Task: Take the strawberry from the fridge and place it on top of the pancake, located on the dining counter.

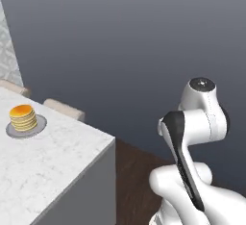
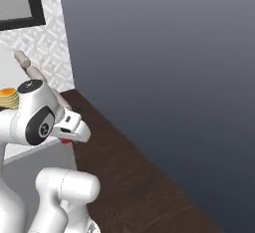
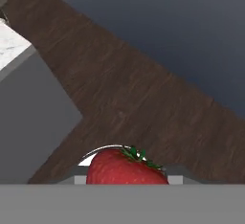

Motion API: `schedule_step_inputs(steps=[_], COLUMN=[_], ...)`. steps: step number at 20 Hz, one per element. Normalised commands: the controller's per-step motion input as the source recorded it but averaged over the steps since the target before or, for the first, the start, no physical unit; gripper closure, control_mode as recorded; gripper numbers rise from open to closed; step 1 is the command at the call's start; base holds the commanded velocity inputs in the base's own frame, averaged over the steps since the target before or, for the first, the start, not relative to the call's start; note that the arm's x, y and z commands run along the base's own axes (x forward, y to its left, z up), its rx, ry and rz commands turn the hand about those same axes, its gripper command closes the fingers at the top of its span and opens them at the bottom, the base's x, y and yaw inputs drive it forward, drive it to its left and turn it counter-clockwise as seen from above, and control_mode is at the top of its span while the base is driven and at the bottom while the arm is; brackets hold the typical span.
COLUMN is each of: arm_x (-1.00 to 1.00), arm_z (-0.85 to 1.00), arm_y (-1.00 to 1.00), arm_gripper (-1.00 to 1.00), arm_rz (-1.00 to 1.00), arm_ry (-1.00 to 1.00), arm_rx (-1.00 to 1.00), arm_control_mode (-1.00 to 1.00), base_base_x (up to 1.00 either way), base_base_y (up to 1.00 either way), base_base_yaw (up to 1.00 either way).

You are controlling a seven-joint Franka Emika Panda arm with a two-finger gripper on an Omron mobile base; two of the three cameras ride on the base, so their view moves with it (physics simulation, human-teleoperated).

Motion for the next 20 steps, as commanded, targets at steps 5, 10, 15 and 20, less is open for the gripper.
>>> schedule_step_inputs(steps=[5, 10, 15, 20], arm_x=[0.00, 0.00, 0.00, 0.00], arm_z=[0.00, 0.00, 0.00, 0.00], arm_y=[0.00, 0.00, 0.00, 0.00], arm_gripper=[1.00, 1.00, 1.00, 1.00], arm_rz=[0.00, 0.00, 0.00, 0.00], arm_ry=[0.00, 0.00, 0.00, 0.00], arm_rx=[0.00, 0.00, 0.00, 0.00], arm_control_mode=[1.00, 1.00, 1.00, 1.00], base_base_x=[0.98, 0.22, -0.09, 0.00], base_base_y=[0.00, -0.53, -0.98, -0.89], base_base_yaw=[0.85, 0.72, 0.52, 0.53])
